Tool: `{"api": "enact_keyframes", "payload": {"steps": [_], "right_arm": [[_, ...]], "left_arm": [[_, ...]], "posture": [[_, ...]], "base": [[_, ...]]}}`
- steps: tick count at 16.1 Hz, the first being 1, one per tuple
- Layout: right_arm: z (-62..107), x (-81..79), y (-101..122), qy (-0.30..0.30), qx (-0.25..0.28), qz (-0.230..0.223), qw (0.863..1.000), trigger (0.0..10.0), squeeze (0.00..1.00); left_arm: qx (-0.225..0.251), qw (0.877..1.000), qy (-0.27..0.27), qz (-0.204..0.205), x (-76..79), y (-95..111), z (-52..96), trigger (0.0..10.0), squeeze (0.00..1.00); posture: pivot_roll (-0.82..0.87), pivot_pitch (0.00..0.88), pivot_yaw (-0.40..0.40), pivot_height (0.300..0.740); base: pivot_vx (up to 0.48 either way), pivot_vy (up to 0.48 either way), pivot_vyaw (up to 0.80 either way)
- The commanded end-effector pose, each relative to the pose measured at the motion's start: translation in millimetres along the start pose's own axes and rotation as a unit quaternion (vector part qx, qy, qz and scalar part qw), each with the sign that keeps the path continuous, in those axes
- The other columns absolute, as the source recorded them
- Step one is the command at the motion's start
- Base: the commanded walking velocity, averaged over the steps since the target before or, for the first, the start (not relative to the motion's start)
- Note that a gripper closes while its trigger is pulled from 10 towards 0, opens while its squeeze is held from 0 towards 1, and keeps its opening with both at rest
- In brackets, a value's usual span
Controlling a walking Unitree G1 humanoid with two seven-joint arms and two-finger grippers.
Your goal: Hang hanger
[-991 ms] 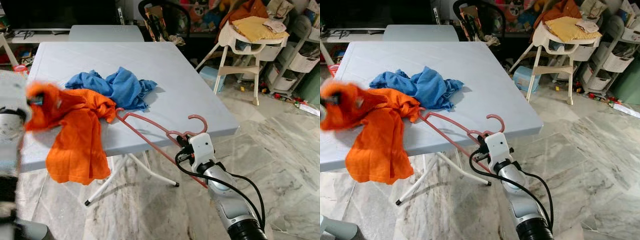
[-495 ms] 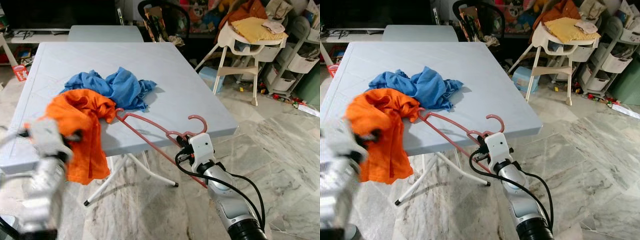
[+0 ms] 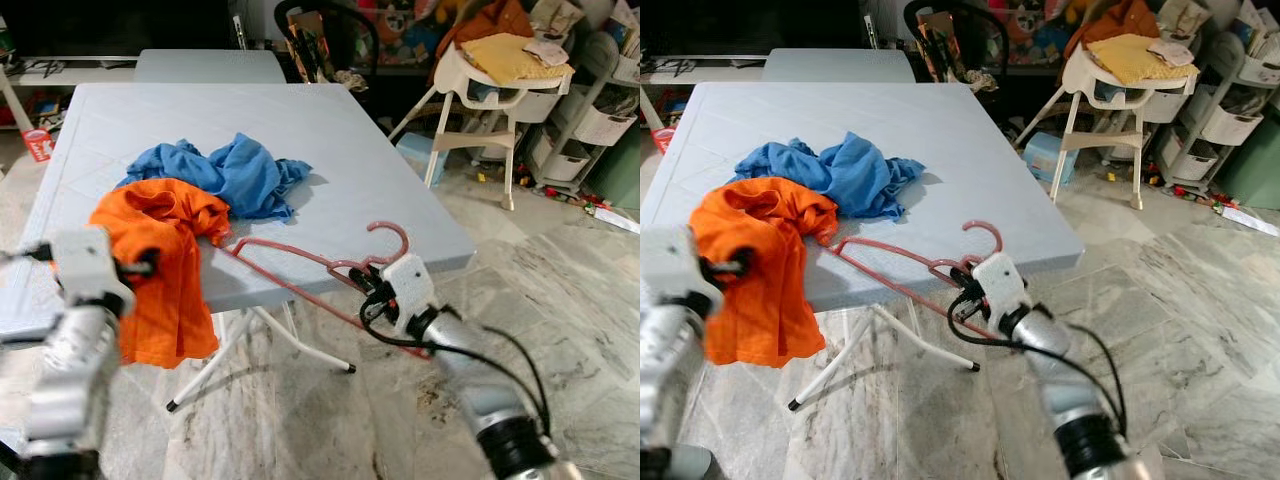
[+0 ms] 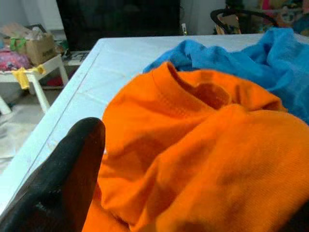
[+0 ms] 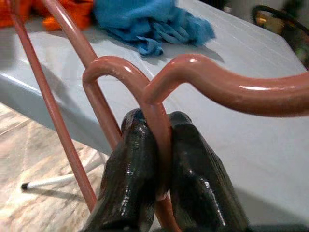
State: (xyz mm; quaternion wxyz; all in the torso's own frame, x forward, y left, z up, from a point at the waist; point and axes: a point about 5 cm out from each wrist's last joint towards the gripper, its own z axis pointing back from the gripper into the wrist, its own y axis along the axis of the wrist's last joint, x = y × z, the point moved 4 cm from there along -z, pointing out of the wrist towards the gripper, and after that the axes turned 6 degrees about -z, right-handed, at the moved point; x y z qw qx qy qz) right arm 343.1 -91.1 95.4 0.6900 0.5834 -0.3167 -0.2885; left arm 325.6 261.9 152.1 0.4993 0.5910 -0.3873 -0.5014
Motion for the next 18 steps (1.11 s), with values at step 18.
{"api": "enact_keyframes", "payload": {"steps": [18], "right_arm": [[-43.3,-70.4,60.8,0.145,0.093,-0.002,0.985,10.0,0.00]], "left_arm": [[-0.036,0.964,-0.241,-0.108,50.6,-10.6,13.4,10.0,0.00]], "posture": [[0.02,0.037,-0.084,0.740]], "base": [[0.000,0.000,0.00]]}}
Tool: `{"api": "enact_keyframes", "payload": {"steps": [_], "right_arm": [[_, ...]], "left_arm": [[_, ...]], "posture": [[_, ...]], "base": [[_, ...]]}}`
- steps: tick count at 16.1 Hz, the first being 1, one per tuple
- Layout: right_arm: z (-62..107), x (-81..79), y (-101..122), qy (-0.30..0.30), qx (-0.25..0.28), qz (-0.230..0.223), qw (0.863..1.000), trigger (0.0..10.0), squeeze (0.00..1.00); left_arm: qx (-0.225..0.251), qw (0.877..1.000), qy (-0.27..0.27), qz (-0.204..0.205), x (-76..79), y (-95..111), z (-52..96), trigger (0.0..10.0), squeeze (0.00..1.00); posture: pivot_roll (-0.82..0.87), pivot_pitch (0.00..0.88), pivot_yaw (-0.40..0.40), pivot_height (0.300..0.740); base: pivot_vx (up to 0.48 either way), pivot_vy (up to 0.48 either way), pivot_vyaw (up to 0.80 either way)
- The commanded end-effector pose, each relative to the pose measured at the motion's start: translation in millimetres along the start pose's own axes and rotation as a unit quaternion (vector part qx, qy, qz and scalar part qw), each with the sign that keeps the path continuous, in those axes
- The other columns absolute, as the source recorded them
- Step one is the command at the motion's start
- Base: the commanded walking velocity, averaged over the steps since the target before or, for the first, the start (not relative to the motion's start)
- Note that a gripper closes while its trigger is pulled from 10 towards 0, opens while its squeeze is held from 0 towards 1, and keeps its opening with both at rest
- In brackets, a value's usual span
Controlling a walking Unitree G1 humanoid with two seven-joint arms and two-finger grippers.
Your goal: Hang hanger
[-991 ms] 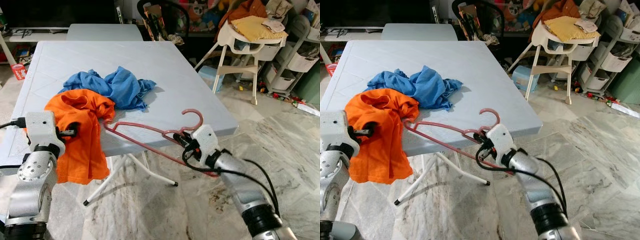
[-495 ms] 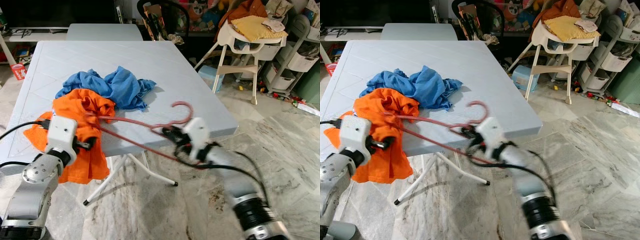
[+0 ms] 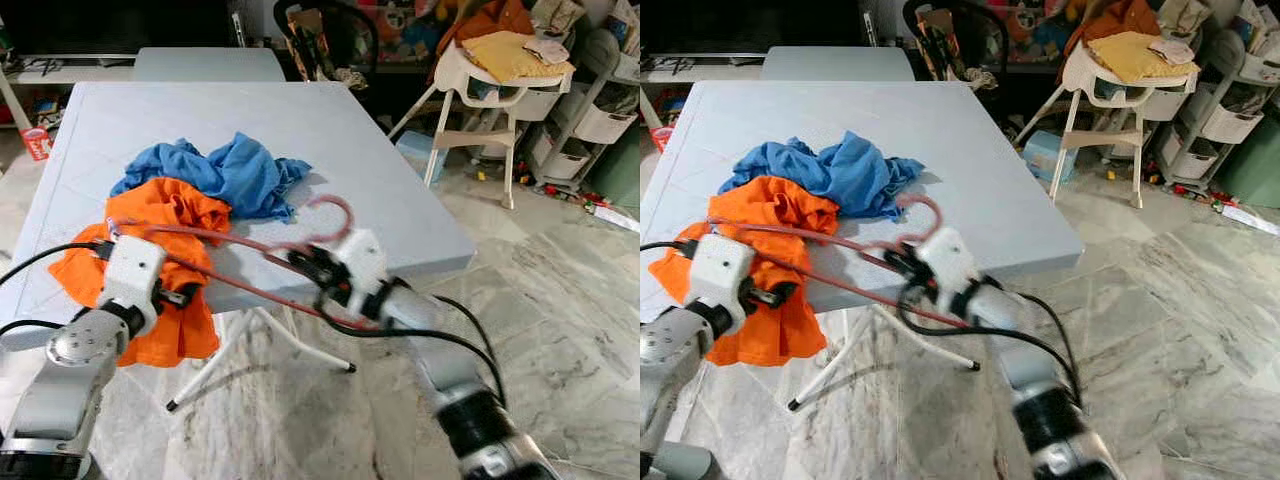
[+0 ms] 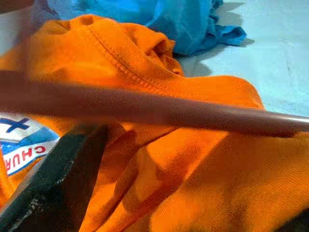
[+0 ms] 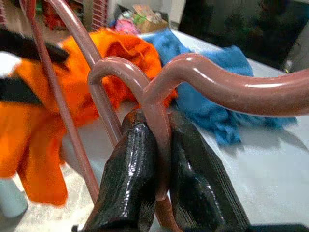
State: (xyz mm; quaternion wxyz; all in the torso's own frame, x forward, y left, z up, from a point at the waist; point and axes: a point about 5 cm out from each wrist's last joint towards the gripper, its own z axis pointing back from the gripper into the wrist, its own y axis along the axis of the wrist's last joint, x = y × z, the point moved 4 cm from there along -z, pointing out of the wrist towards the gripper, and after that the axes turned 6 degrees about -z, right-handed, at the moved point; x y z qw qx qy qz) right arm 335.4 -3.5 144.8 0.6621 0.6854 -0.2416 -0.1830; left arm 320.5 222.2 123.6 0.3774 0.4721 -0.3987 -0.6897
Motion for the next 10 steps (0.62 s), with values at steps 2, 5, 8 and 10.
{"api": "enact_keyframes", "payload": {"steps": [2,5,8,10], "right_arm": [[-7.9,-9.0,-1.1,0.023,-0.009,0.026,0.999,10.0,0.00],[-15.6,-8.9,-1.8,0.011,-0.024,0.061,0.998,10.0,0.00],[-20.3,15.5,-9.3,-0.079,-0.064,0.106,0.989,10.0,0.00],[-21.3,20.7,-11.7,-0.105,-0.075,0.122,0.984,10.0,0.00]], "left_arm": [[0.021,0.999,-0.021,-0.014,7.2,13.2,-2.7,10.0,0.00],[0.021,0.999,-0.025,-0.021,8.3,14.2,-3.5,10.0,0.00],[0.016,0.999,-0.015,-0.030,4.0,13.6,-3.9,10.0,0.00],[0.015,0.999,-0.007,-0.031,1.0,14.0,-4.9,10.0,0.00]], "posture": [[0.02,0.038,-0.084,0.740],[0.02,0.038,-0.082,0.740],[0.02,0.037,-0.080,0.740],[0.03,0.037,-0.080,0.740]], "base": [[0.000,0.000,0.00],[0.000,0.000,0.00],[0.000,0.000,0.00],[0.000,0.000,0.00]]}}
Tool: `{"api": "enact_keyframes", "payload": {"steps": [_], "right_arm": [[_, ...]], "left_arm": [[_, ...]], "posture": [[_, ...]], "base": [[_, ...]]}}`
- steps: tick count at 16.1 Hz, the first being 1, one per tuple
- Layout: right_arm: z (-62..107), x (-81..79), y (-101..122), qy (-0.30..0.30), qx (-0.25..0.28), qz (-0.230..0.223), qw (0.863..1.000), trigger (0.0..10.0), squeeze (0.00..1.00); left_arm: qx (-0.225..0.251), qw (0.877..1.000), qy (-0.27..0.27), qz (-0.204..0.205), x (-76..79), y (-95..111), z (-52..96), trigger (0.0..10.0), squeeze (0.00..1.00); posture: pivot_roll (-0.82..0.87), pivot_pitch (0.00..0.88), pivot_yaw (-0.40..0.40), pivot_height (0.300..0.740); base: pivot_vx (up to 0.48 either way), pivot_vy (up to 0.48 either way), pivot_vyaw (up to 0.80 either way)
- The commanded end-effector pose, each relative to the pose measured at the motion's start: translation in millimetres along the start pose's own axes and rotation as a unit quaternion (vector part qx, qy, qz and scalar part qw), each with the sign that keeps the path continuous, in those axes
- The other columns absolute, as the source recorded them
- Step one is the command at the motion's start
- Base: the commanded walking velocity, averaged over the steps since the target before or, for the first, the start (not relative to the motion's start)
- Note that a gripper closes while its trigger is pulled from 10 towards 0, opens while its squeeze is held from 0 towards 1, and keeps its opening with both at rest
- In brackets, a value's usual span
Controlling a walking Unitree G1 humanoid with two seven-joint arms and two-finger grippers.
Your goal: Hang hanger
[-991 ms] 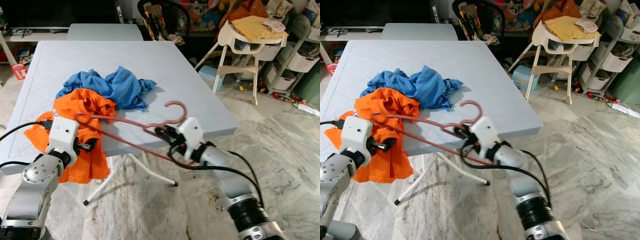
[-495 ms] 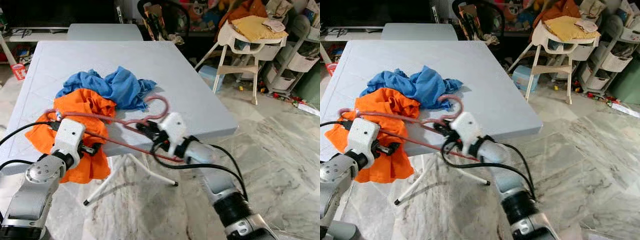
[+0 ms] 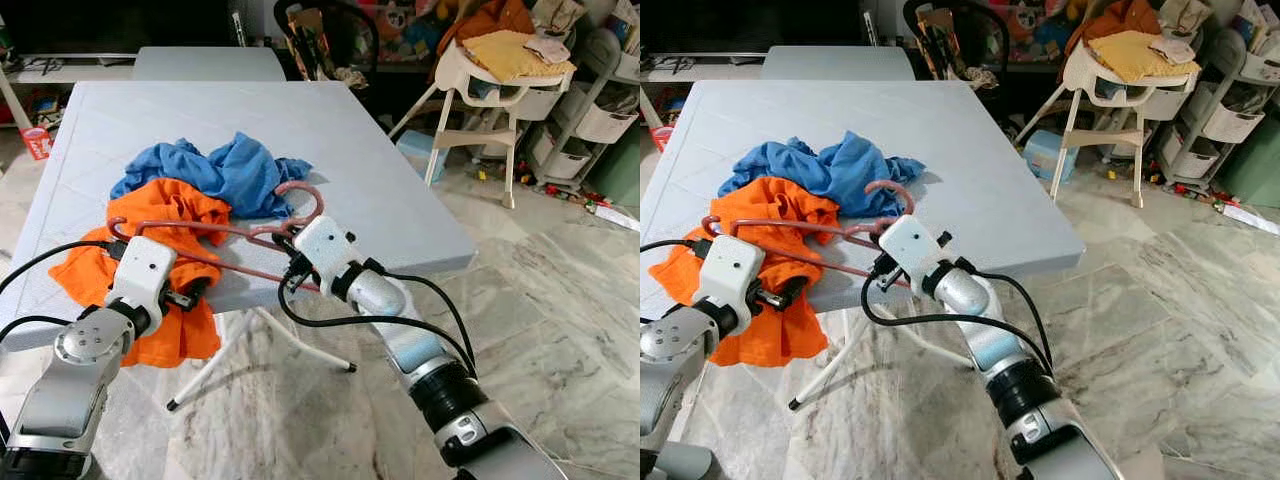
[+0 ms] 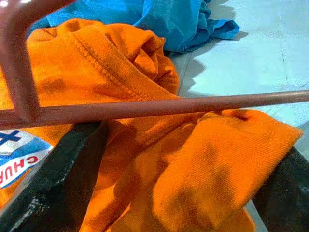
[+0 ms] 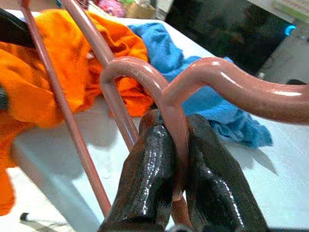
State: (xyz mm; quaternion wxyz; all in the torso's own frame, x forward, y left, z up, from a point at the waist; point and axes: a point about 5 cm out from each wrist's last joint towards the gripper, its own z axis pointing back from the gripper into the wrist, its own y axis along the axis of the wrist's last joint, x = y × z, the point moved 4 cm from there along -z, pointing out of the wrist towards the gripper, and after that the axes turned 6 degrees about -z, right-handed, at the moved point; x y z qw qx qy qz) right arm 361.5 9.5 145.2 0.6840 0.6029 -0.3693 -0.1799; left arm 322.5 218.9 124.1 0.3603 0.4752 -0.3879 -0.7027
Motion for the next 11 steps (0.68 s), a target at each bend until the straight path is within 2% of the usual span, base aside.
{"api": "enact_keyframes", "payload": {"steps": [1,5,8,10,11], "right_arm": [[0.8,5.0,-12.8,-0.020,-0.037,0.018,0.999,10.0,0.00],[-2.5,6.4,-18.9,-0.041,-0.054,0.030,0.997,10.0,0.00],[-2.7,5.5,-22.7,-0.043,-0.061,0.039,0.996,10.0,0.00],[-2.3,4.3,-25.6,-0.040,-0.067,0.044,0.996,10.0,0.00],[-2.2,4.6,-26.3,-0.040,-0.068,0.047,0.996,10.0,0.00]], "left_arm": [[0.019,1.000,0.003,-0.011,-2.2,12.2,-2.5,10.0,0.00],[0.016,1.000,0.007,-0.022,-3.4,13.5,-3.4,10.0,0.00],[0.024,0.998,0.015,-0.055,-6.3,21.6,-3.6,10.0,0.00],[0.024,0.997,0.007,-0.072,-3.5,24.9,-2.5,10.0,0.00],[0.026,0.996,-0.024,-0.078,4.9,29.7,0.4,10.0,0.00]], "posture": [[0.03,0.037,-0.080,0.740],[0.03,0.036,-0.083,0.740],[0.03,0.035,-0.083,0.740],[0.03,0.035,-0.083,0.740],[0.03,0.035,-0.084,0.740]], "base": [[0.000,0.000,0.00],[0.000,0.000,0.00],[0.000,0.000,0.00],[0.000,0.000,0.00],[0.000,0.000,0.00]]}}
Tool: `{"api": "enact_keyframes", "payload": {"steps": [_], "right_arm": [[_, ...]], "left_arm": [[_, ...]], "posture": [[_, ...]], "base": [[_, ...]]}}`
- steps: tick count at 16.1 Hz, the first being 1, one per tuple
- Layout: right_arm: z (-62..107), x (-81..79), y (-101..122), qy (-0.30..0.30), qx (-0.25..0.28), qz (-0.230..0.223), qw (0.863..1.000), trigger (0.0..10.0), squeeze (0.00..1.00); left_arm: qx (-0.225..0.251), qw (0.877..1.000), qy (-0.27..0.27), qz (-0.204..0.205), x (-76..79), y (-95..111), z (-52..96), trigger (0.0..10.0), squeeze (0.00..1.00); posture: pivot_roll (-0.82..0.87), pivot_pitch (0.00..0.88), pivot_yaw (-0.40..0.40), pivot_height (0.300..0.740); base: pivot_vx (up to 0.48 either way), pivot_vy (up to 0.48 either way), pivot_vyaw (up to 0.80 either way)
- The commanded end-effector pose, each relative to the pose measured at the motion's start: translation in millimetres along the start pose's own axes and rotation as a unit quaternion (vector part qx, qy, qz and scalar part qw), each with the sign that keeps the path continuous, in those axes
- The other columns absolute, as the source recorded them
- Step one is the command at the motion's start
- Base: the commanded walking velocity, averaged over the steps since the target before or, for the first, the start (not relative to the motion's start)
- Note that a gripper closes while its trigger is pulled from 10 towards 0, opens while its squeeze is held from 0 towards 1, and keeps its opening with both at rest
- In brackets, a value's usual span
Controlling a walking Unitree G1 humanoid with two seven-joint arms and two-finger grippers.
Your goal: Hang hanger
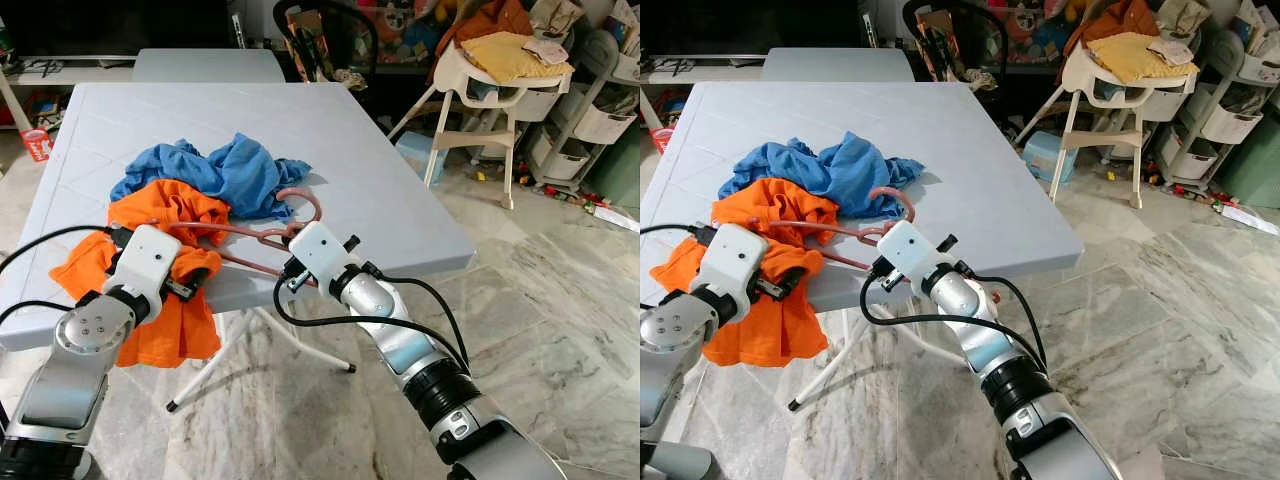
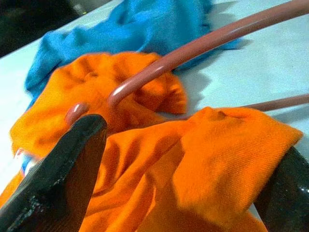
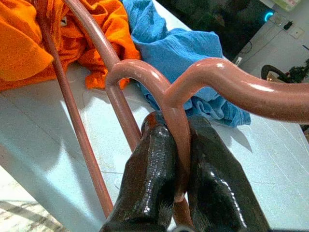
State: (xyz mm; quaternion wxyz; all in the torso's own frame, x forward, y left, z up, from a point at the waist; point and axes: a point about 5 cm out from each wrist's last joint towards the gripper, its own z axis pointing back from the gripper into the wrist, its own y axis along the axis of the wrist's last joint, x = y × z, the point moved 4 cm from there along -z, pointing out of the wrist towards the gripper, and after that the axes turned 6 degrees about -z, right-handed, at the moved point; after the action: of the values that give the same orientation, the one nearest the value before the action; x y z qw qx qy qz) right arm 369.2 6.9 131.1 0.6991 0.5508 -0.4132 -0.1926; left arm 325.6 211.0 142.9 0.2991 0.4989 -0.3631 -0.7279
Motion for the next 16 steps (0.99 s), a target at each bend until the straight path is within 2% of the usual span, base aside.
{"api": "enact_keyframes", "payload": {"steps": [1,3,4,6,9,11,13,15,16], "right_arm": [[0.5,0.9,-11.3,0.002,-0.027,0.010,1.000,10.0,0.00],[0.5,-0.4,-12.8,0.004,-0.028,0.011,1.000,10.0,0.00],[0.6,-0.9,-13.3,0.005,-0.029,0.011,1.000,10.0,0.00],[0.5,-2.0,-14.2,0.008,-0.030,0.012,0.999,10.0,0.00],[0.4,-1.8,-15.7,0.009,-0.031,0.013,0.999,10.0,0.00],[0.8,-1.3,-16.1,0.009,-0.031,0.013,0.999,10.0,0.00],[0.7,-0.6,-16.8,0.009,-0.032,0.014,0.999,10.0,0.00],[0.5,-0.3,-17.3,0.009,-0.033,0.014,0.999,10.0,0.00],[0.7,-0.8,-17.9,0.010,-0.034,0.014,0.999,10.0,0.00]], "left_arm": [[0.012,0.998,-0.053,-0.017,15.0,13.4,4.0,10.0,0.00],[-0.009,0.992,-0.124,-0.039,32.0,9.8,14.5,10.0,0.00],[-0.015,0.990,-0.135,-0.042,34.2,8.0,17.1,10.0,0.00],[-0.034,0.988,-0.140,-0.046,32.5,2.8,22.8,10.0,0.00],[-0.060,0.981,-0.167,-0.074,32.1,-0.6,36.4,10.0,0.00],[-0.078,0.975,-0.176,-0.107,27.6,-3.8,44.9,10.0,0.00],[-0.106,0.974,-0.162,-0.118,13.6,-9.9,51.7,10.0,0.00],[-0.142,0.965,-0.174,-0.132,6.7,-22.0,62.2,10.0,0.00],[-0.154,0.966,-0.156,-0.135,-2.5,-29.2,62.8,10.0,0.00]], "posture": [[0.03,0.035,-0.084,0.740],[0.03,0.035,-0.084,0.740],[0.04,0.036,-0.086,0.740],[0.04,0.037,-0.086,0.740],[0.04,0.038,-0.088,0.740],[0.04,0.039,-0.089,0.740],[0.04,0.040,-0.091,0.740],[0.05,0.040,-0.091,0.740],[0.05,0.040,-0.092,0.740]], "base": [[0.000,0.000,0.00],[0.000,0.000,0.00],[0.000,0.000,0.00],[0.000,0.000,0.00],[0.000,0.000,0.00],[0.000,0.000,0.00],[0.000,0.000,0.00],[0.000,0.000,0.00],[0.000,0.000,0.00]]}}
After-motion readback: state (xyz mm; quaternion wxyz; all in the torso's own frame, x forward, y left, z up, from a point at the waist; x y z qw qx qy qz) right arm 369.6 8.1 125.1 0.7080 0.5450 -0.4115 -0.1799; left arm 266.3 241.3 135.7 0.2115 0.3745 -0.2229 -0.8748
